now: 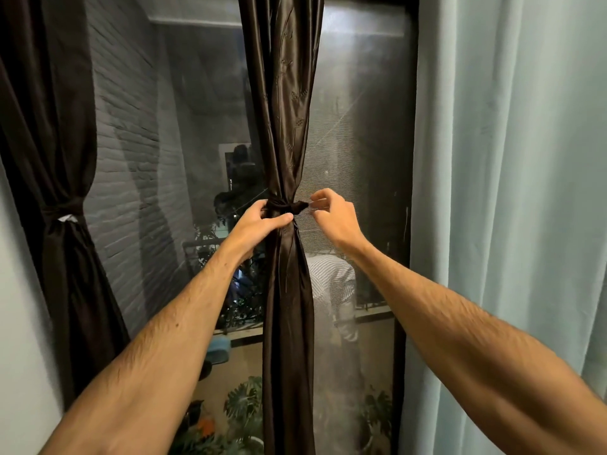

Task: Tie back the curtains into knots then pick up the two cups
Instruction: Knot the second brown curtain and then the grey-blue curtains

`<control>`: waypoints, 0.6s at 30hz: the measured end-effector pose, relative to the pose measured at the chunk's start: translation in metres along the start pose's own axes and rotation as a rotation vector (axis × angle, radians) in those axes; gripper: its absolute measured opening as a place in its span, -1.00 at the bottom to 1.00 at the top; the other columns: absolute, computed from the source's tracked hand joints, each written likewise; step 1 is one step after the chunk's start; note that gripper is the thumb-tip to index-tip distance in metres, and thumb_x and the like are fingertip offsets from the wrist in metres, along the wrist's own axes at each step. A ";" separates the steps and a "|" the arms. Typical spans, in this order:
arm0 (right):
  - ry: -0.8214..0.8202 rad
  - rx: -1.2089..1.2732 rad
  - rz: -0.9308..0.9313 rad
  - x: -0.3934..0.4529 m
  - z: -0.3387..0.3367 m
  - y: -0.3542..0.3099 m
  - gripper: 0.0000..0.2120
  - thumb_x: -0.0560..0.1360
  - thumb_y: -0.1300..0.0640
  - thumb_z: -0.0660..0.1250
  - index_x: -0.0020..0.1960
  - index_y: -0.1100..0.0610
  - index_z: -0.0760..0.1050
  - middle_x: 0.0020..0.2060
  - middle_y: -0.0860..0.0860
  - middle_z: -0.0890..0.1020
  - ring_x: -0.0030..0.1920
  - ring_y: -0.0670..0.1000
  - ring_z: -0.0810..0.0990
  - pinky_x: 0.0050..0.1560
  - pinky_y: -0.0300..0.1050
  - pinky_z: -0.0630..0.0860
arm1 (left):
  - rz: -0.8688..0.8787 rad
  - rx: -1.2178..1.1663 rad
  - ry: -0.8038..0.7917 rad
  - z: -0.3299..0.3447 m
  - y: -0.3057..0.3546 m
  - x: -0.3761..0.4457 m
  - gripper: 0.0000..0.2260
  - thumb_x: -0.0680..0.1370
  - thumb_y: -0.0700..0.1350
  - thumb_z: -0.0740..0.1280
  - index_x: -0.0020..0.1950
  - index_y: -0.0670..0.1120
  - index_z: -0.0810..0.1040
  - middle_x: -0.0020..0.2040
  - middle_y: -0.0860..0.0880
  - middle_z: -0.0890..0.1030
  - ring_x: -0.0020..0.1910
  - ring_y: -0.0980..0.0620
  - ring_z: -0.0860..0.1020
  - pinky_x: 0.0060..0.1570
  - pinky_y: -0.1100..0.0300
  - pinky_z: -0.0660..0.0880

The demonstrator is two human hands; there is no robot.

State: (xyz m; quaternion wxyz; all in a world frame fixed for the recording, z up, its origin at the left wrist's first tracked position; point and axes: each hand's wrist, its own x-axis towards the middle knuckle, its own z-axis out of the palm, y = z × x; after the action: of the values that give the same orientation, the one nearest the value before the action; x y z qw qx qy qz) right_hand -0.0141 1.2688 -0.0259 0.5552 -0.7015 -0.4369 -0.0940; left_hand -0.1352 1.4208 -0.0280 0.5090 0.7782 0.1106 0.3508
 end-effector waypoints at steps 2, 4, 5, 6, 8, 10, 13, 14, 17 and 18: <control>-0.004 -0.081 -0.011 -0.001 -0.003 0.007 -0.59 0.55 0.21 0.24 0.39 0.16 0.49 0.26 0.07 0.63 0.28 0.03 0.59 0.21 -0.23 0.46 | 0.020 0.053 0.058 -0.002 0.002 -0.001 -0.43 0.48 0.08 0.52 0.42 -0.04 0.46 0.28 0.07 0.58 0.22 0.14 0.57 0.21 0.24 0.46; 0.000 -0.229 -0.057 -0.005 -0.006 0.015 -0.51 0.61 0.05 0.25 0.50 0.17 0.39 0.41 0.11 0.54 0.42 0.08 0.49 0.42 -0.06 0.40 | 0.052 0.132 0.094 -0.003 0.004 -0.005 -0.36 0.53 0.15 0.44 0.53 -0.03 0.35 0.33 0.13 0.48 0.33 0.14 0.46 0.30 0.22 0.34; -0.003 -0.316 -0.084 -0.008 -0.009 0.019 -0.44 0.63 -0.05 0.23 0.55 0.18 0.32 0.48 0.12 0.45 0.50 0.09 0.39 0.50 0.00 0.33 | 0.068 0.198 0.124 -0.004 0.004 -0.007 -0.33 0.56 0.18 0.39 0.58 -0.03 0.27 0.42 0.12 0.42 0.41 0.12 0.39 0.37 0.18 0.30; -0.002 -0.401 -0.111 -0.011 -0.011 0.024 -0.37 0.65 -0.14 0.20 0.59 0.18 0.23 0.54 0.12 0.36 0.57 0.09 0.28 0.56 0.04 0.24 | 0.104 0.281 0.177 -0.005 0.003 -0.009 -0.29 0.57 0.22 0.35 0.62 -0.03 0.19 0.53 0.07 0.33 0.50 0.08 0.30 0.46 0.11 0.24; 0.035 -0.563 -0.174 -0.017 -0.018 0.034 -0.26 0.65 -0.27 0.10 0.64 0.18 0.10 0.61 0.10 0.21 0.63 0.06 0.09 0.62 0.08 0.08 | 0.249 0.445 0.305 -0.006 0.004 -0.013 -0.25 0.60 0.26 0.26 0.66 -0.06 0.08 0.65 -0.01 0.14 0.62 0.03 0.10 0.59 0.00 0.04; 0.101 -0.707 -0.224 -0.024 -0.027 0.042 -0.19 0.63 -0.36 0.01 0.66 0.18 0.03 0.64 0.09 0.13 0.65 0.04 0.01 0.63 0.12 0.00 | 0.456 0.635 0.398 -0.006 0.005 -0.015 -0.25 0.62 0.27 0.18 0.66 -0.11 0.03 0.66 -0.04 0.08 0.64 0.06 0.01 0.61 -0.03 -0.14; 0.170 -0.858 -0.241 -0.035 -0.046 0.046 -0.15 0.62 -0.41 -0.07 0.66 0.18 0.00 0.64 0.09 0.10 0.65 0.04 -0.01 0.63 0.16 -0.01 | 0.650 0.854 0.416 0.003 0.012 -0.017 -0.23 0.63 0.30 0.12 0.65 -0.16 0.03 0.65 -0.08 0.08 0.64 0.04 0.02 0.60 -0.06 -0.19; 0.184 -0.894 -0.236 -0.039 -0.054 0.046 -0.14 0.62 -0.42 -0.08 0.66 0.18 -0.01 0.65 0.09 0.09 0.65 0.04 -0.01 0.63 0.17 -0.01 | 0.678 0.889 0.395 0.007 0.016 -0.017 -0.23 0.63 0.32 0.11 0.65 -0.16 0.04 0.65 -0.09 0.09 0.64 0.02 0.03 0.60 -0.08 -0.18; 0.215 -0.975 -0.207 -0.049 -0.082 0.050 -0.13 0.60 -0.44 -0.10 0.67 0.16 -0.02 0.65 0.07 0.07 0.65 0.03 -0.03 0.63 0.17 -0.04 | 0.735 0.933 0.328 0.029 0.022 -0.017 -0.21 0.62 0.34 0.11 0.65 -0.16 0.05 0.65 -0.10 0.10 0.64 0.02 0.04 0.60 -0.11 -0.13; 0.230 -0.996 -0.196 -0.053 -0.092 0.052 -0.13 0.60 -0.44 -0.10 0.67 0.15 -0.02 0.65 0.07 0.07 0.65 0.03 -0.04 0.64 0.17 -0.05 | 0.744 0.941 0.316 0.038 0.024 -0.017 -0.21 0.61 0.35 0.10 0.65 -0.16 0.05 0.65 -0.10 0.11 0.64 0.02 0.05 0.60 -0.12 -0.12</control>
State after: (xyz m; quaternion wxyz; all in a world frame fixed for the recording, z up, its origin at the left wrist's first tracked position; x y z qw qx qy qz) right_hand 0.0237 1.1622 -0.0608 0.1873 -0.8216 -0.3388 -0.4186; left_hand -0.1268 1.3737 -0.0234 -0.0677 0.8444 0.0488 0.5292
